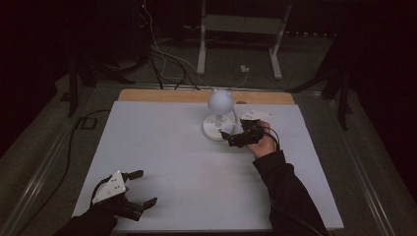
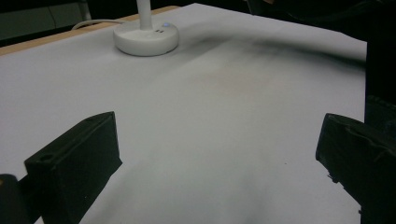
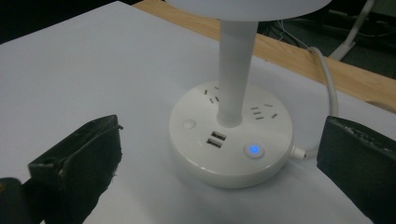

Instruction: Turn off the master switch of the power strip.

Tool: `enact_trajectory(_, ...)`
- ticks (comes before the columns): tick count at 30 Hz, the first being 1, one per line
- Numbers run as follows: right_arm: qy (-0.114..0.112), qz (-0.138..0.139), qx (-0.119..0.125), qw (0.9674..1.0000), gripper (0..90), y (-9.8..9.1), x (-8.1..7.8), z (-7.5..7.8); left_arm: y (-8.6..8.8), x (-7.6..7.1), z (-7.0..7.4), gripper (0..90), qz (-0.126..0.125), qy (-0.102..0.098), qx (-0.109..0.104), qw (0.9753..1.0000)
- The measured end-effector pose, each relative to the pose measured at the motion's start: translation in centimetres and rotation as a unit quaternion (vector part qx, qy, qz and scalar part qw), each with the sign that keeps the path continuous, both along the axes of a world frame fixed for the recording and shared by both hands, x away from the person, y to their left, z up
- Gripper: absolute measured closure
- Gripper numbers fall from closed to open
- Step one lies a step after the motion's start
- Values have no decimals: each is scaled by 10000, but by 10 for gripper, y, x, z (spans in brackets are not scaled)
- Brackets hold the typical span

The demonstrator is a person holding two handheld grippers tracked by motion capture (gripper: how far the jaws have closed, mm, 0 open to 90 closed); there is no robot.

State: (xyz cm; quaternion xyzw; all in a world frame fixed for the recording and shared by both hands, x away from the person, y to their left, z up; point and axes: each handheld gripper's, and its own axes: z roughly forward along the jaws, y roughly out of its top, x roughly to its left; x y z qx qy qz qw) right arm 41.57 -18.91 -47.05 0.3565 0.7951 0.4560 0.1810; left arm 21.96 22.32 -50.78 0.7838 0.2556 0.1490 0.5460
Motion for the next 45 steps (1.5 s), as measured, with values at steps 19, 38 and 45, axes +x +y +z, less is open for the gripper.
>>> enact_trajectory(19,137,-614,265,9977,52,5,24,-15,0,0,0,3,20,23,-10,10000)
enact_trajectory(38,353,-1542,139,9873,814,0,29,-16,1,0,0,3,12,22,8,10000)
enact_trajectory(45,379,-1494,10,9880,900,4,31,-19,1,0,-1,3,17,30,-13,10000)
